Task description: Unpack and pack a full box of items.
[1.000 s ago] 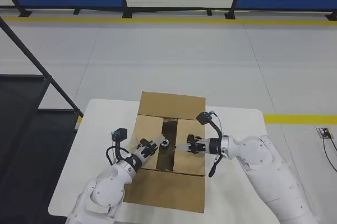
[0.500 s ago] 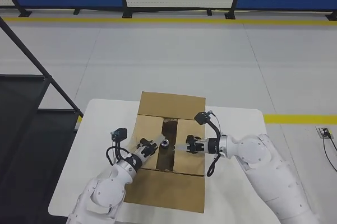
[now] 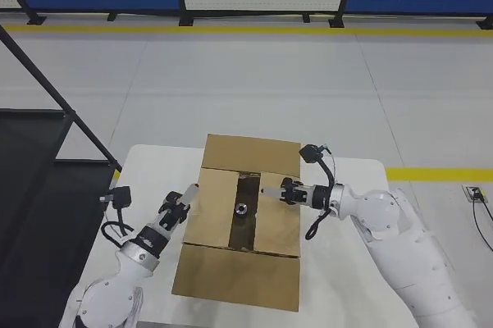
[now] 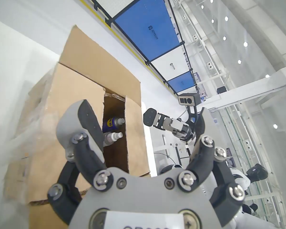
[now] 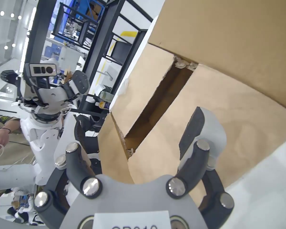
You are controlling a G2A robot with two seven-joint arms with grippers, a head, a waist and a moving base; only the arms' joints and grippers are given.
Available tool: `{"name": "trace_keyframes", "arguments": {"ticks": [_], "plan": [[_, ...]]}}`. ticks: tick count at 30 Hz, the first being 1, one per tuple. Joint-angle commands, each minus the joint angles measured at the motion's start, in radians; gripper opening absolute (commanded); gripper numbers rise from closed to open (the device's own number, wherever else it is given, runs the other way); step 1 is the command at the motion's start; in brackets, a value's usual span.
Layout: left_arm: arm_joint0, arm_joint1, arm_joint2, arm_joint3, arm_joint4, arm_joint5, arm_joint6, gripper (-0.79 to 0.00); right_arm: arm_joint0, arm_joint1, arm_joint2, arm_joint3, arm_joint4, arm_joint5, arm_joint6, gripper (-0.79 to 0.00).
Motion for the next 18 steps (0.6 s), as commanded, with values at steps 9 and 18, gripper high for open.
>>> {"name": "trace_keyframes", "arguments": {"ticks": [9,18], "plan": [[0.184,0.029,-0.245,0.026,-0.150,-0.098,-0.237,0.000,-0.014,-0.001,0.008,0.013,0.000,0.044,-0.058,0.000],[0.163,0.064,-0.299,0.193,-0.264,-0.207,-0.591,0.000,0.012,-0.008,0.067,0.107,0.190,0.036,-0.166,0.000]]}}
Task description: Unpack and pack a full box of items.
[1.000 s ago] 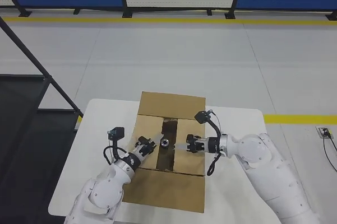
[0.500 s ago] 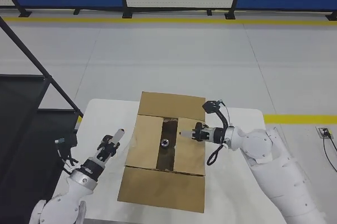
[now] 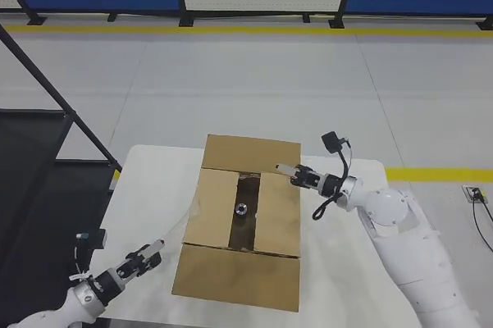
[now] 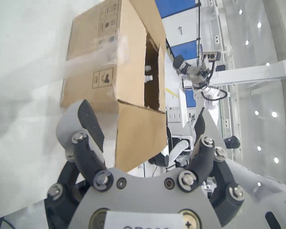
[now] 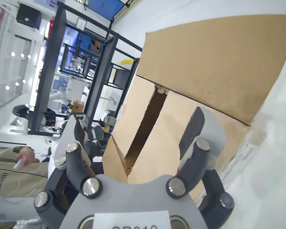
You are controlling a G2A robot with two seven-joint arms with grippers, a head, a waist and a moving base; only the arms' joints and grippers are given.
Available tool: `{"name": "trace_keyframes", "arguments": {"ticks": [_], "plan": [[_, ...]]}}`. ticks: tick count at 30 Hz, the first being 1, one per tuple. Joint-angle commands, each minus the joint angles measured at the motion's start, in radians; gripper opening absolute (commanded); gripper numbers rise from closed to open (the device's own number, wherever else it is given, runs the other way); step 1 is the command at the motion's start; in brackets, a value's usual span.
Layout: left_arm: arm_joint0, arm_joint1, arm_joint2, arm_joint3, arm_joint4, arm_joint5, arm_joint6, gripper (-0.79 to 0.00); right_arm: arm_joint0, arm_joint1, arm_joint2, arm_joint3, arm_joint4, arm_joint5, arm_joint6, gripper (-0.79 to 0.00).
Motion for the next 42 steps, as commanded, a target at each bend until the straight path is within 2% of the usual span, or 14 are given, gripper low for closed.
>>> {"name": "trace_keyframes", "arguments": {"ticks": [1,11,23,33,42], "plan": [[-0.015,0.006,0.010,0.032,0.003,-0.014,-0.061,0.000,0.007,-0.002,0.005,0.021,0.012,0.007,-0.031,0.000],[-0.108,0.028,0.111,0.140,-0.026,-0.065,-0.228,0.000,0.093,-0.031,-0.055,0.179,-0.065,0.140,-0.262,0.000],[-0.132,0.047,0.141,0.158,-0.162,-0.082,-0.280,0.000,0.179,-0.065,-0.093,0.345,-0.014,0.148,-0.318,0.000],[-0.108,0.060,0.130,0.103,-0.254,-0.079,-0.254,0.000,0.282,-0.118,-0.169,0.564,0.085,0.079,-0.199,0.000],[-0.076,0.062,0.137,0.005,-0.260,-0.059,-0.073,0.000,0.348,-0.136,-0.141,0.715,0.234,-0.115,-0.025,0.000]]}}
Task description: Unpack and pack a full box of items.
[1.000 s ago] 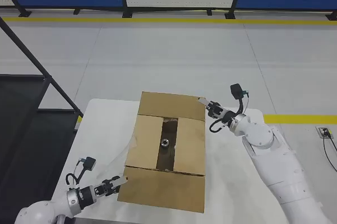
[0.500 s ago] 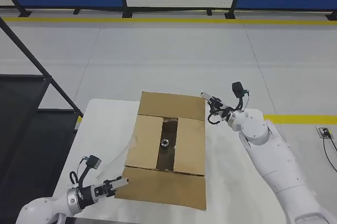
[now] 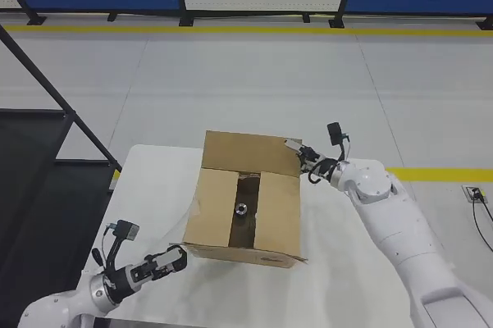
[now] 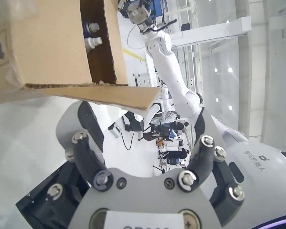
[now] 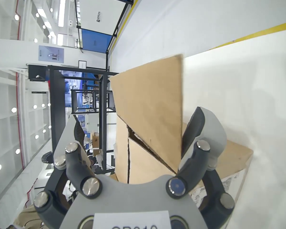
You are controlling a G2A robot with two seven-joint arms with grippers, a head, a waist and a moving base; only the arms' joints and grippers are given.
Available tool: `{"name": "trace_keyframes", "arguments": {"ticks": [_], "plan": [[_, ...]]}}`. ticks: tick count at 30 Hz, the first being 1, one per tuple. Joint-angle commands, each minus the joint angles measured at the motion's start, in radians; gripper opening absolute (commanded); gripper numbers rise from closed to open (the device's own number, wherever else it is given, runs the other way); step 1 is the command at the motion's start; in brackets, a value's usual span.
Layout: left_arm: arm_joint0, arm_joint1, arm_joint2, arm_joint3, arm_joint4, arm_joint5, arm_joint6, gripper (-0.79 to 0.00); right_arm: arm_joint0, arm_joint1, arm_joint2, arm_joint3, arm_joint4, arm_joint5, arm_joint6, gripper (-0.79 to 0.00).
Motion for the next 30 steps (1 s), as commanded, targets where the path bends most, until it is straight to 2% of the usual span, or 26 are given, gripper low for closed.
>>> {"name": "trace_keyframes", "arguments": {"ticks": [1,9,17,21,28,30], "plan": [[0.003,0.000,0.006,-0.019,0.004,0.013,0.048,0.000,0.008,0.000,0.008,0.016,0.018,-0.026,0.026,0.000],[0.004,-0.008,0.063,-0.107,0.093,0.076,0.311,0.000,0.022,0.014,0.054,0.014,0.084,-0.124,0.144,0.000],[-0.033,-0.017,0.163,-0.133,0.261,0.123,0.533,0.000,-0.015,0.051,0.111,-0.121,0.104,-0.132,0.278,0.000],[-0.057,-0.021,0.222,-0.126,0.328,0.134,0.584,0.000,-0.050,0.071,0.121,-0.238,0.054,-0.031,0.323,0.000],[-0.099,-0.023,0.281,-0.102,0.431,0.146,0.618,0.000,-0.101,0.087,0.094,-0.417,-0.023,0.276,0.372,0.000],[-0.111,-0.023,0.291,-0.096,0.445,0.155,0.627,0.000,-0.108,0.086,0.079,-0.451,-0.033,0.334,0.379,0.000]]}}
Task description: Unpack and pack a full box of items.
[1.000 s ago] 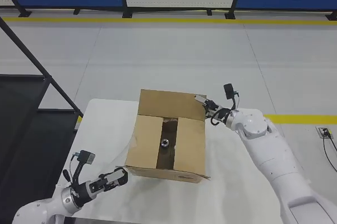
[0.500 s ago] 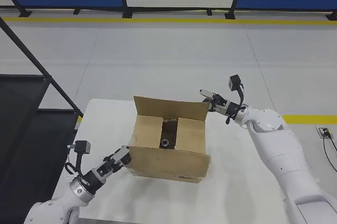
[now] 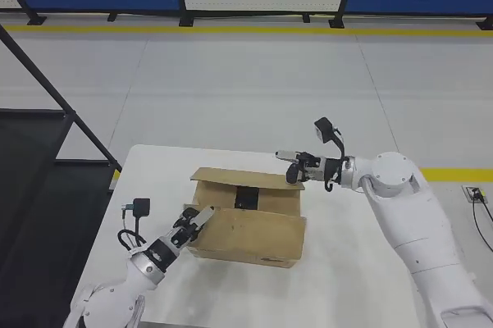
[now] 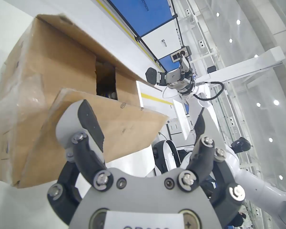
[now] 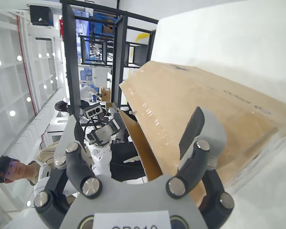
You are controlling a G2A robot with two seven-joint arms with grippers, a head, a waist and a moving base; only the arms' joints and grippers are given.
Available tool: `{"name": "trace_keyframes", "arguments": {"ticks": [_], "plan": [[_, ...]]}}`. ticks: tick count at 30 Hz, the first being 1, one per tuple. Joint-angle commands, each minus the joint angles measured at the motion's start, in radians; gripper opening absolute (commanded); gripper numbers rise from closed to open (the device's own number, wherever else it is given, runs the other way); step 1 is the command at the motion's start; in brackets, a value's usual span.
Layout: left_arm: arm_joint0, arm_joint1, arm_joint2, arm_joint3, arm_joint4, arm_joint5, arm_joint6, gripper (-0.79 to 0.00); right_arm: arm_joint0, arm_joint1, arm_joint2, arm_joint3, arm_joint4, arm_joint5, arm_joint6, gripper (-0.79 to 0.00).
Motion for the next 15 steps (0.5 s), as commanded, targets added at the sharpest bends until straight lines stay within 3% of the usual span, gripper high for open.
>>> {"name": "trace_keyframes", "arguments": {"ticks": [1,11,15], "plan": [[-0.011,-0.001,0.009,0.005,0.020,0.008,0.011,0.000,-0.008,-0.001,-0.009,-0.024,0.002,0.052,0.003,0.000],[-0.089,-0.008,0.067,0.048,0.044,0.059,0.040,0.000,-0.011,-0.013,-0.055,-0.037,0.030,0.258,-0.070,0.000],[-0.128,-0.013,0.097,0.069,0.055,0.082,0.047,0.000,-0.004,-0.017,-0.065,-0.031,0.046,0.272,-0.069,0.000]]}}
